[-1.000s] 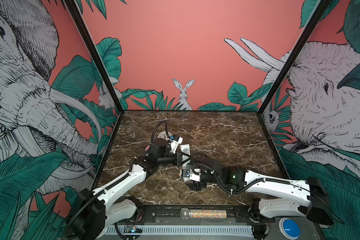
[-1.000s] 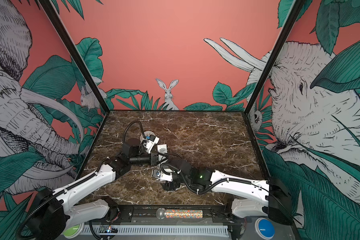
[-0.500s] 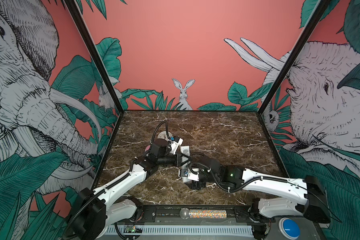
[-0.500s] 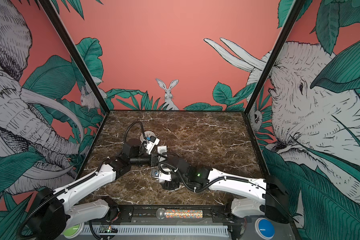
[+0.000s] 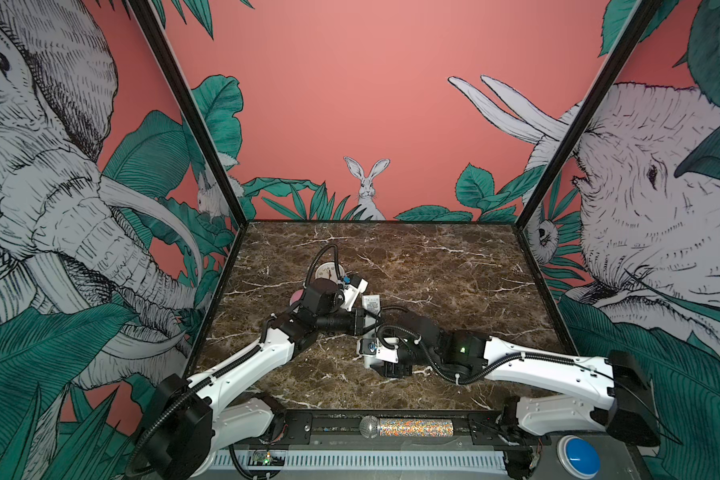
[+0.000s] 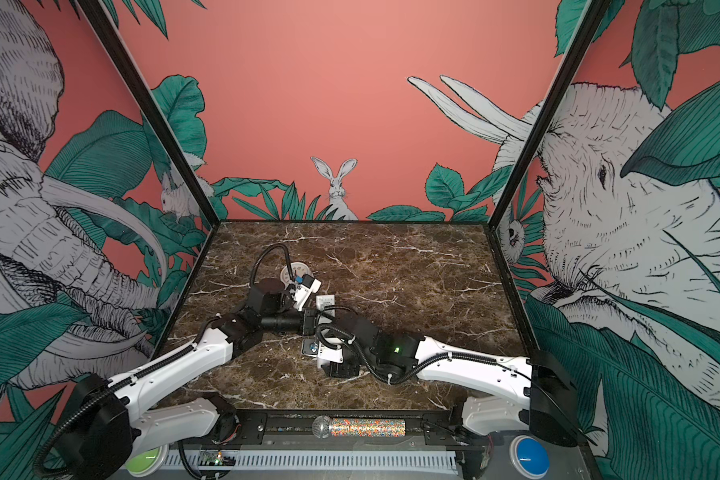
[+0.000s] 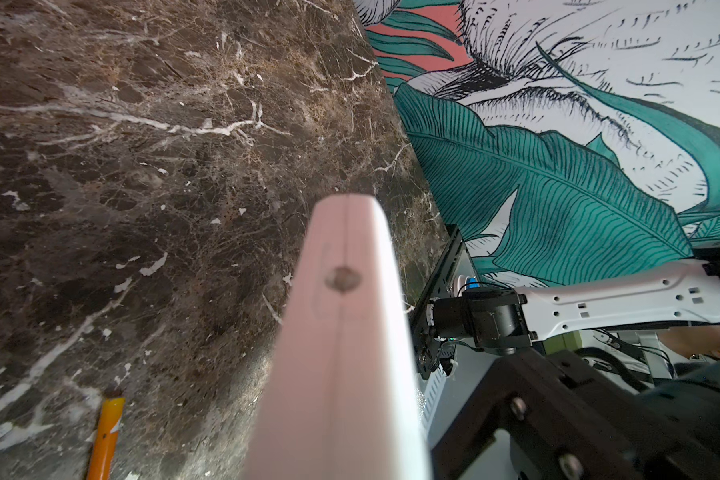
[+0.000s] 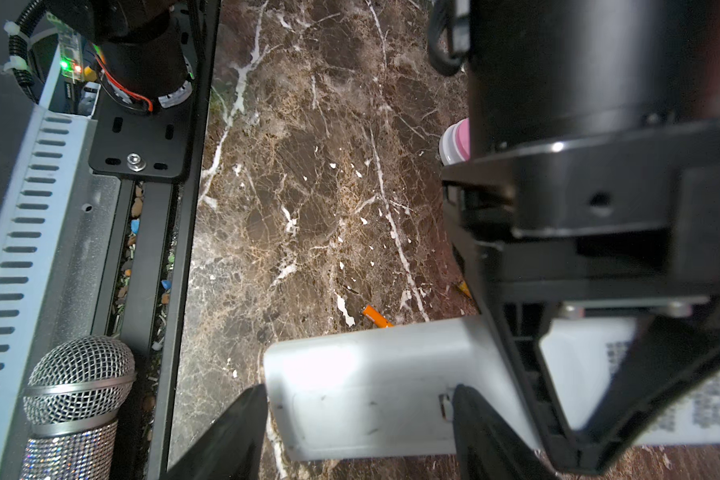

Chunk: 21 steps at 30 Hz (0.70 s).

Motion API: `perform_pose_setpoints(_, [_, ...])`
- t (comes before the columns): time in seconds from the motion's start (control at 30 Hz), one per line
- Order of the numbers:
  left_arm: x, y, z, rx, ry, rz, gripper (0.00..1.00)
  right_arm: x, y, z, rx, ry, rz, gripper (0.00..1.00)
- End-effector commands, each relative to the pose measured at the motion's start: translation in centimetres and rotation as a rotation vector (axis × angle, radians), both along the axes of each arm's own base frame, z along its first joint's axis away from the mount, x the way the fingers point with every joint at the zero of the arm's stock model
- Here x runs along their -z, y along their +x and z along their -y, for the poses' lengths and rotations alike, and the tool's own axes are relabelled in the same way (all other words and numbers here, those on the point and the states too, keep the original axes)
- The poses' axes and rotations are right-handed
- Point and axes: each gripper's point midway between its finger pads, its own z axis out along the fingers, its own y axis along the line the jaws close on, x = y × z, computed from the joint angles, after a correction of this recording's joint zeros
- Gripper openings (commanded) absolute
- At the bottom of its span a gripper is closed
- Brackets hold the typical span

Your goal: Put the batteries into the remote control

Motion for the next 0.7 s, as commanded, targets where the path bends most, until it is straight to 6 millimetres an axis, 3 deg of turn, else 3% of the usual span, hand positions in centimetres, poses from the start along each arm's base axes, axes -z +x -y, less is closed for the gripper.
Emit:
perform_pose_setpoints(0.0, [-2.9, 1.2, 0.5, -0.013, -0.05, 0.107, 0.0, 0.1, -1.9, -0.1, -0.068, -0.008, -0.067, 0.69])
perform_pose_setpoints(0.67, [-1.9, 1.3, 0.4, -0.02, -0.03, 0.097, 0.0, -0.9, -2.2, 0.3, -0.064, 0.022, -0.062, 0.64])
